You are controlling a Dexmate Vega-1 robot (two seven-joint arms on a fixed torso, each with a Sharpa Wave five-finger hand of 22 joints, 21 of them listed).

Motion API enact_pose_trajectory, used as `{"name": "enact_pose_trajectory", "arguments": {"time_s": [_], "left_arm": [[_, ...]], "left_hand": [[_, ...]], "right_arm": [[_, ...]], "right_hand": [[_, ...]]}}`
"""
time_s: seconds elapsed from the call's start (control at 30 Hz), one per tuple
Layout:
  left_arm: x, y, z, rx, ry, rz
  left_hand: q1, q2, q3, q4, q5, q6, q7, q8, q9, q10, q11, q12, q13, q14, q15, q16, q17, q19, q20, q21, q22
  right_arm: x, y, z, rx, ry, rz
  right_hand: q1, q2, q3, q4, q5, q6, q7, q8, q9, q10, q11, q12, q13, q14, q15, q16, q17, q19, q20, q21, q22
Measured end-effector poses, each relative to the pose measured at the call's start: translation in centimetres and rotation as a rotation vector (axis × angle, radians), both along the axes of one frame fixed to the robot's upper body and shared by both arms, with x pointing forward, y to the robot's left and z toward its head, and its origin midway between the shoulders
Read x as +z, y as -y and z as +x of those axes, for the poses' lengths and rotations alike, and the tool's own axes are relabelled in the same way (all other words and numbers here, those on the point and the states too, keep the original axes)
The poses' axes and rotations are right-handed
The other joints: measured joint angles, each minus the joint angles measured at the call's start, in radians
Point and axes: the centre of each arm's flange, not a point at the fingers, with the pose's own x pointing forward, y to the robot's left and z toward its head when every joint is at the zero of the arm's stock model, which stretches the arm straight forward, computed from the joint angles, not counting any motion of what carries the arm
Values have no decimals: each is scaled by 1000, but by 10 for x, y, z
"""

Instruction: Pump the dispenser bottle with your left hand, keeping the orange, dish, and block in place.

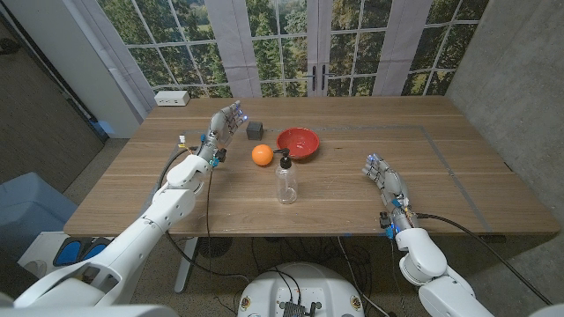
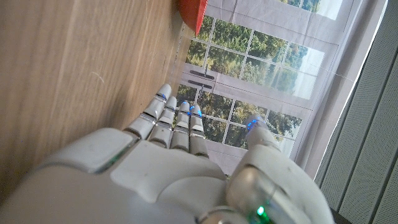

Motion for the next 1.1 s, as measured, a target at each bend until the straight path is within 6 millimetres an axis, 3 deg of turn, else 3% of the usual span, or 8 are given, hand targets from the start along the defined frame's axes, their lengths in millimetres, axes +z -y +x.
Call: {"name": "enact_pose_trajectory", "arguments": {"time_s": [0.17, 0.23, 0.3, 0.57, 0.83, 0.9, 1.1], "left_arm": [[2, 0, 0, 0, 0, 1], [3, 0, 0, -1, 3, 2], [3, 0, 0, -2, 2, 2], [7, 1, 2, -5, 7, 5], [10, 1, 2, -10, 14, 8], [10, 1, 2, -11, 15, 8], [11, 1, 1, -15, 21, 7]], "left_hand": [[0, 0, 0, 0, 0, 0, 0, 0, 0, 0, 0, 0, 0, 0, 0, 0, 2, 4, -4, -4, 0], [0, 0, 0, 0, 0, 0, 0, 0, 0, 0, 0, 0, 0, 0, 0, 0, 2, 4, -4, -4, 0], [0, 0, 0, 0, 0, 0, 0, 0, 0, 2, 2, 0, 0, 0, 0, 0, 1, 4, -4, -4, 0], [0, 0, 0, 0, 0, 6, -6, 0, 0, 5, 5, 0, 0, 0, 0, 0, 1, 7, 0, -8, 0], [0, 0, 0, 0, 0, 5, -5, 0, 0, 5, 5, 0, 0, 4, 4, 0, 1, 11, -4, -11, 5], [0, 0, 0, 0, 0, 5, -5, 0, 0, 5, 5, 0, 0, 5, 5, 0, 1, 11, -4, -14, 5], [0, 0, 0, 0, 0, 8, -3, 0, 0, 9, 2, 0, 0, 5, 5, 0, 1, 11, -4, -15, 5]], "right_arm": [[-3, -3, 4, 10, 12, -5], [-1, -5, 4, 17, 31, -14], [-3, -6, 6, 16, 26, -14], [-3, -14, 8, 3, 56, -54], [-3, -22, 7, -18, 70, -107], [-3, -24, 7, -18, 71, -115], [-3, -31, 6, -21, 77, -158]], "right_hand": [[-4, -30, -7, -7, 0, 5, 5, 0, 0, 12, 12, 0, 0, 16, 16, 1, -5, 30, 35, 0, 0], [-4, -30, -11, -10, 0, 5, 5, 0, 0, 12, 12, 0, 0, 17, 16, 5, -8, 31, 35, 0, 0], [-5, -55, -16, -10, -4, 5, 5, 0, 0, 12, 12, 0, 0, 26, 15, 5, -8, 40, 39, 0, 0], [0, -103, -37, -12, -8, 2, 9, 0, 5, 20, 12, 0, 0, 43, 15, 12, -13, 100, 29, 0, 0], [-15, -135, -56, -10, -4, -13, 9, 0, 5, 20, 12, 0, 0, 38, 9, 8, -17, 80, 10, -28, 0], [-15, -135, -56, -9, -3, -15, 7, 0, 5, 19, 11, 0, 0, 38, 9, 8, -17, 71, 19, -30, 0], [0, -150, -62, -4, 0, -22, 0, 0, 5, 9, 1, 0, 3, 27, -2, 5, -17, 64, 11, -38, 0]]}}
